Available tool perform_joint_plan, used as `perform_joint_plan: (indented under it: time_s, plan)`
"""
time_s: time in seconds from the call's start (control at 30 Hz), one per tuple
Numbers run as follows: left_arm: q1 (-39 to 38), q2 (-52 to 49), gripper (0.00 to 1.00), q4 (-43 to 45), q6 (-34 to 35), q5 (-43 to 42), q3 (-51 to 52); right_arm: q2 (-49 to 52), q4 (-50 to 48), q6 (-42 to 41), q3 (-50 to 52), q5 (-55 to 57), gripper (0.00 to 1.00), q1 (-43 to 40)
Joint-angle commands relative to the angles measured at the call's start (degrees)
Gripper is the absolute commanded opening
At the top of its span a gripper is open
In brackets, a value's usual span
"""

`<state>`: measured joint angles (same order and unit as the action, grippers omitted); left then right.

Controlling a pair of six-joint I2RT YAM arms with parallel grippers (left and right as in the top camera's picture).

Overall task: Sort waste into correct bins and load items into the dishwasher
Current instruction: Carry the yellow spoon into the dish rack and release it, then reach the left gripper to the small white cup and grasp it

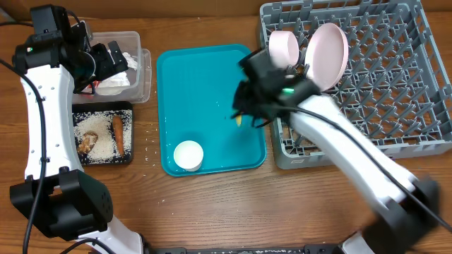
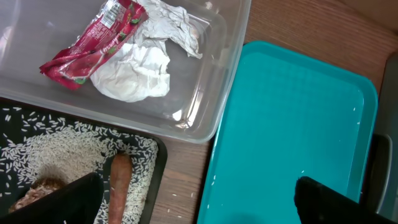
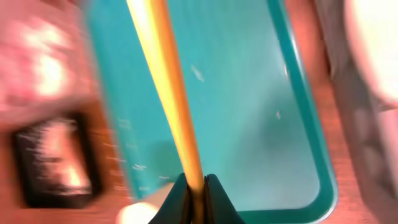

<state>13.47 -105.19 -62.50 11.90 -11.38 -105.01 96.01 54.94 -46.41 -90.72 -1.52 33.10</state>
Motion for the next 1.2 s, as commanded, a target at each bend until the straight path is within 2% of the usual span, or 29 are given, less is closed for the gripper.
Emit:
perform_joint_plan:
  time_s: [0.0,0.13,0.23,0.3,0.43,0.53,0.67,0.8,0.83,0.9,0.93,1.0,1.07,1.17]
  plan:
    - [-0.4,-0.6,1.0,0.2,0.5,-0.3,0.7,-8.0,4.2,-3.3,-1.3,6.9,0.04,-3.1]
    - [-0.4,-0.6,1.0,0.2,0.5,-0.3,0.7,-11.1,17.7,-16.6,-1.2,15.4,0.04,-10.8]
    - [-0.4,-0.6,1.0,0.2,0.5,-0.3,0.7,-11.0,22.8,-27.0,2.5,20.9,0.04,-14.1]
    - [-0.4,-0.6,1.0,0.2,0.5,-0.3,0.7,-11.0,22.1,-32.6,8.1,25.5,0.04,-14.2]
    - [-0.4,-0.6,1.0,0.2,0.5,-0.3,0.7,-11.0,14.2,-35.6,18.7,25.4,0.04,-14.2]
    - [-0.4,-0.6,1.0,0.2,0.5,-0.3,0.7,-11.0,12.5,-39.3,23.6,25.5,0.04,-14.2]
    - [-0.4,-0.6,1.0,0.2,0.5,-0.3,0.7,-11.0,6.3,-39.6,29.3,25.4,0.04,-15.4]
    - [-0.4,-0.6,1.0,0.2,0.5,-0.3,0.7,-11.0,4.2,-39.6,30.8,24.4,0.05,-16.8]
    - [-0.4,-0.6,1.0,0.2,0.5,-0.3,0.7,-11.0,4.1,-39.5,30.8,24.4,0.11,-17.0]
    - [-0.4,-0.6,1.0,0.2,0.5,-0.3,0.7,-11.0,3.9,-39.1,30.8,24.4,0.34,-17.4]
    - [-0.4,-0.6,1.0,0.2,0.5,-0.3,0.7,-11.0,3.8,-39.1,30.8,24.4,0.51,-17.5]
    - [-0.4,-0.6,1.0,0.2,0.6,-0.3,0.7,-11.1,3.6,-38.4,30.6,24.4,0.58,-17.5]
    - [-0.4,-0.6,1.0,-0.1,0.6,-0.5,0.7,-11.1,3.6,-34.7,29.5,24.4,0.61,-17.5]
    - [-0.4,-0.6,1.0,-0.7,0.5,-3.4,0.7,-12.3,3.8,-21.0,23.8,24.4,0.71,-17.5]
